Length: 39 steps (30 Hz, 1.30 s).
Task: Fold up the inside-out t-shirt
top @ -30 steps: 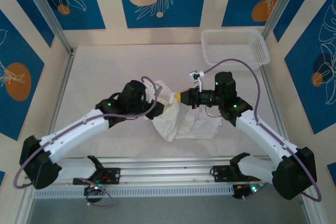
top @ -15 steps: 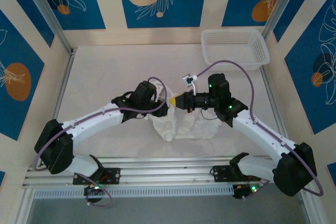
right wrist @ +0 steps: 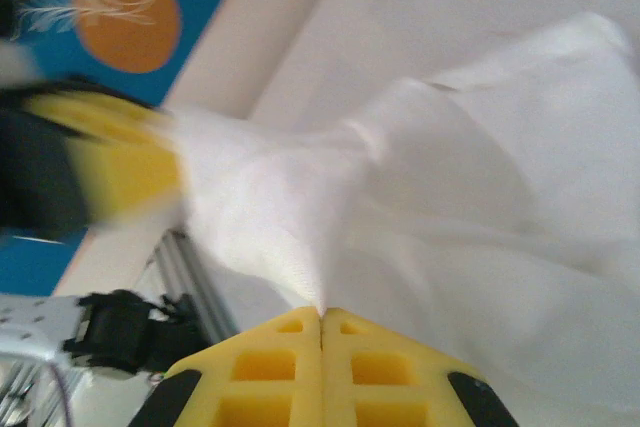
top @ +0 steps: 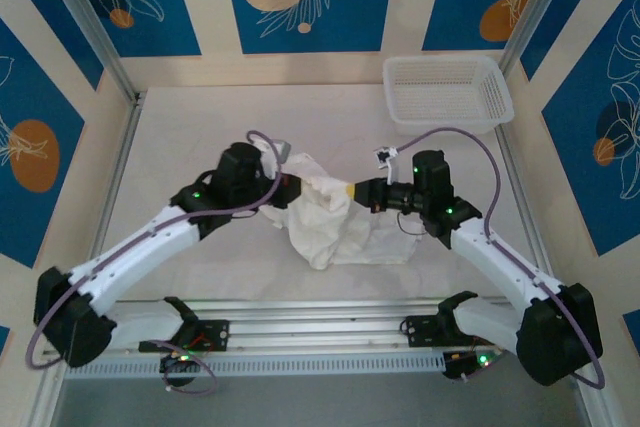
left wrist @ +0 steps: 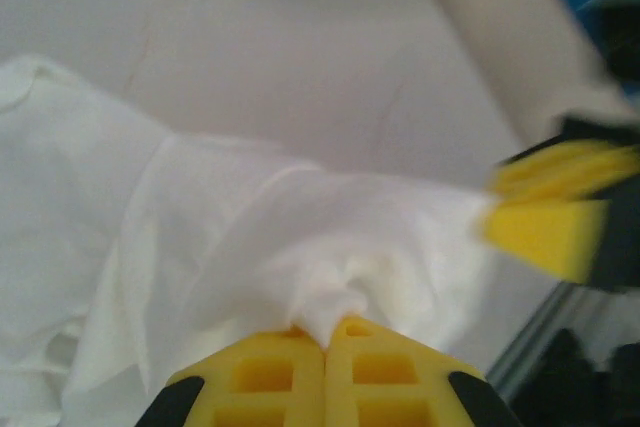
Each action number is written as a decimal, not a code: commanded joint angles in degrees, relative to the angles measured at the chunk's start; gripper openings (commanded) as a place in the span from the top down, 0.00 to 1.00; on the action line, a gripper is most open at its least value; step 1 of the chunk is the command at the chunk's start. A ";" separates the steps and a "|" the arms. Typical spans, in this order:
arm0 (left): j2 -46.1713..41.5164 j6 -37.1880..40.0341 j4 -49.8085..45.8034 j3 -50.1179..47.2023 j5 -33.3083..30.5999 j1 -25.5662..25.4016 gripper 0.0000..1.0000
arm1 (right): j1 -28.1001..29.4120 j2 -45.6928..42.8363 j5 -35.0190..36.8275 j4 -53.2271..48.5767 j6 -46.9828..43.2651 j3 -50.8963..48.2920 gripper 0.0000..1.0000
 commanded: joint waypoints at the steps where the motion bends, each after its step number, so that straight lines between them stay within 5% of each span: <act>1: -3.11 -3.02 1.46 0.73 8.24 1.75 1.00 | -1.56 -0.23 1.59 -3.14 -0.64 -3.30 0.97; 6: -2.67 -1.53 -0.48 1.27 10.54 2.25 1.00 | 1.07 -5.69 4.95 -6.83 -0.98 -1.48 0.59; 9: -1.89 -2.00 0.41 0.52 11.18 2.26 1.00 | 8.14 -11.57 17.24 -7.56 -7.22 -0.89 0.47; 12: -1.32 -2.63 1.32 0.75 12.39 2.24 1.00 | 21.42 -14.57 32.12 -1.56 -20.21 -1.40 0.38; 16: -1.31 -2.60 1.07 1.19 11.89 2.27 1.00 | 33.36 -8.72 45.49 11.53 -35.38 -0.81 0.36; 21: -1.38 -2.66 0.21 1.39 11.70 2.26 1.00 | 34.09 3.00 54.61 13.02 -40.16 6.01 0.38; 27: -2.53 -0.27 -3.47 1.39 8.08 2.26 1.00 | 29.84 6.00 47.72 9.66 -35.90 7.65 0.79; 33: -3.05 1.53 -5.10 0.51 6.03 2.35 1.00 | 25.88 -0.22 37.13 2.85 -31.42 3.85 0.66; 39: -2.81 1.32 -4.12 1.36 7.46 2.36 1.00 | 24.71 0.77 32.92 -0.84 -29.80 4.05 0.77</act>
